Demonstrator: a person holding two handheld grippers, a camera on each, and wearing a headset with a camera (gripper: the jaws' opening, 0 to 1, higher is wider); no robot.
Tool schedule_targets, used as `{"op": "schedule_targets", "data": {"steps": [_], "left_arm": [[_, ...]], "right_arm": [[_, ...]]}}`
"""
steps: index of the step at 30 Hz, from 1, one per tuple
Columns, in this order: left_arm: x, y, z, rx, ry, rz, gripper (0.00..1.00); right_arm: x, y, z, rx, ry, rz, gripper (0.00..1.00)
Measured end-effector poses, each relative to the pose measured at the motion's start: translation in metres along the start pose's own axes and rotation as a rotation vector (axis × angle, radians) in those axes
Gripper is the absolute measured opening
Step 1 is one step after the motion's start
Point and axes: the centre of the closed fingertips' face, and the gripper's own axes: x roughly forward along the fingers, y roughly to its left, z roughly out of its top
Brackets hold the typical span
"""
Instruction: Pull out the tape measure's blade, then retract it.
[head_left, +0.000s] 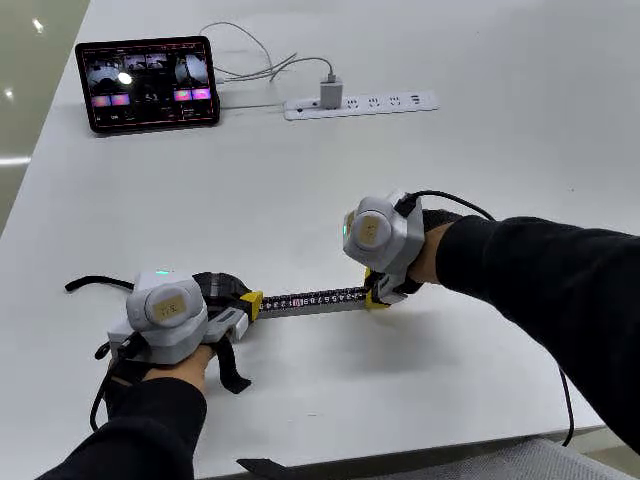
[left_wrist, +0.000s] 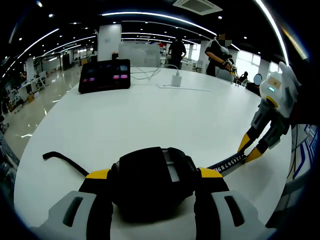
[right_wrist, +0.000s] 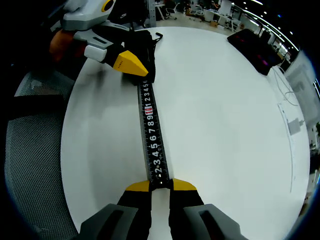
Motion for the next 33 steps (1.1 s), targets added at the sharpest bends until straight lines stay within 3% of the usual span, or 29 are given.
{"op": "schedule_targets", "data": {"steps": [33], "left_arm": [[-0.001,-0.001,-0.002,-0.003,0.002,-0.007,0.61]], "right_arm": [[0.005,0.003,0.015,0.001,-0.025,0.005,0.09]]}}
